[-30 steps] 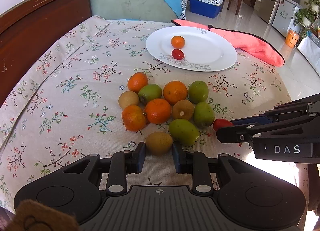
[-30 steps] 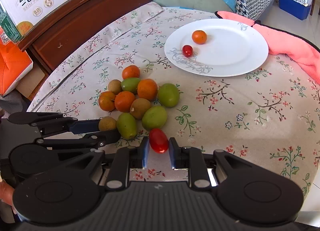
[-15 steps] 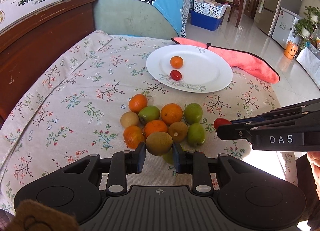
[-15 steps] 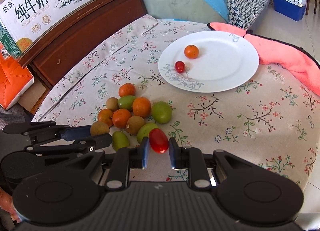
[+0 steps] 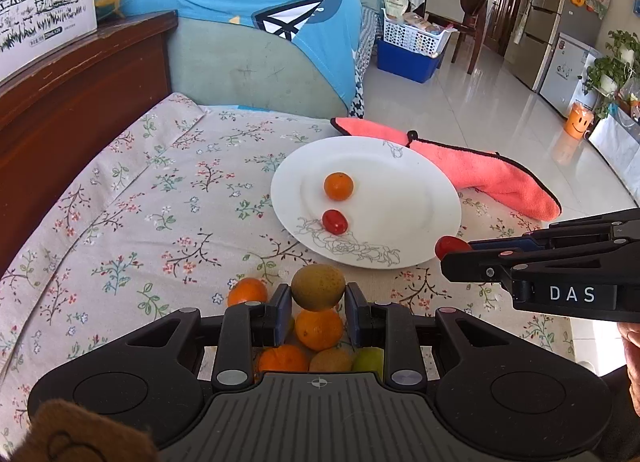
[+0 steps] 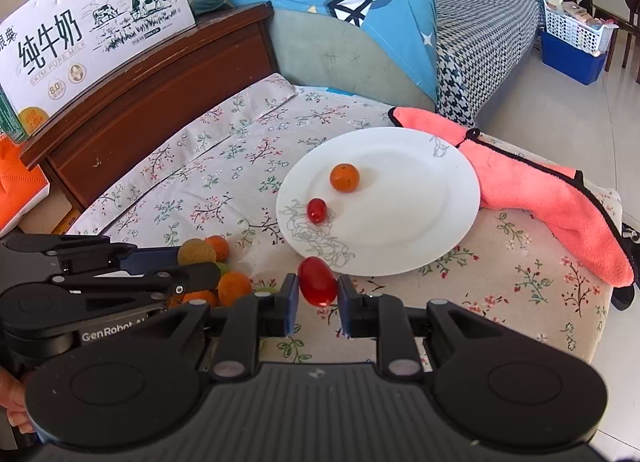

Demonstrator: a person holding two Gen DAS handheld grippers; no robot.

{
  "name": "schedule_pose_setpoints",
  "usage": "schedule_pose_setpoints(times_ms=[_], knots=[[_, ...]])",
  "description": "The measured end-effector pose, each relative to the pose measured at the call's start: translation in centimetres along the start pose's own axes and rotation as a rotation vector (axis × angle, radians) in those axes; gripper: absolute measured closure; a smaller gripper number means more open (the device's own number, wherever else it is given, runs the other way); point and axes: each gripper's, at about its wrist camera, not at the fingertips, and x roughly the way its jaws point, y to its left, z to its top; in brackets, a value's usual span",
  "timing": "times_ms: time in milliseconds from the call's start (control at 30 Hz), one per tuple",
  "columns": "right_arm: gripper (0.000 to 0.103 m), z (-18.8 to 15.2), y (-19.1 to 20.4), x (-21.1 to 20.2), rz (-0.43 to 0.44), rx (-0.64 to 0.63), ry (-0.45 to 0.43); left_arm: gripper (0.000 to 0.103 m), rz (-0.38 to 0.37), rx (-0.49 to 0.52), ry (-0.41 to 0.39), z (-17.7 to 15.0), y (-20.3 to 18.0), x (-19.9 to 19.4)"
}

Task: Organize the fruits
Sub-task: 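Carry the tomato with the right gripper while the left gripper carries the kiwi to the plate, then open the right gripper onto the plate while the left gripper releases the kiwi there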

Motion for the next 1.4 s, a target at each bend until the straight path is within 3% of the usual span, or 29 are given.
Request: schedule_pose_setpoints(times_ms=[633,1000,1133,1400], knots=[[0.082,3.5,-5.2,3.6,-0.064,0.151,0.012,0.077,-0.078,0.028,0.05,4.0,-1.9,7.4],[0.079,4.3,-6.6,5.2,-0.065,0.231,0.031,0.075,-0.09,0.028,0.047,4.9,-2.4,8.9],[0.079,4.5,-6.7,4.9,-0.057,0.241,0.009,0.051,-0.066,0.01,0.038,5.4,-2.3,8.3],[0.077,4.7,-6.7,4.1,-0.042,0.248,-0.008,0.04,0.007,0.01,0.007,6.6,-1.2,5.9]])
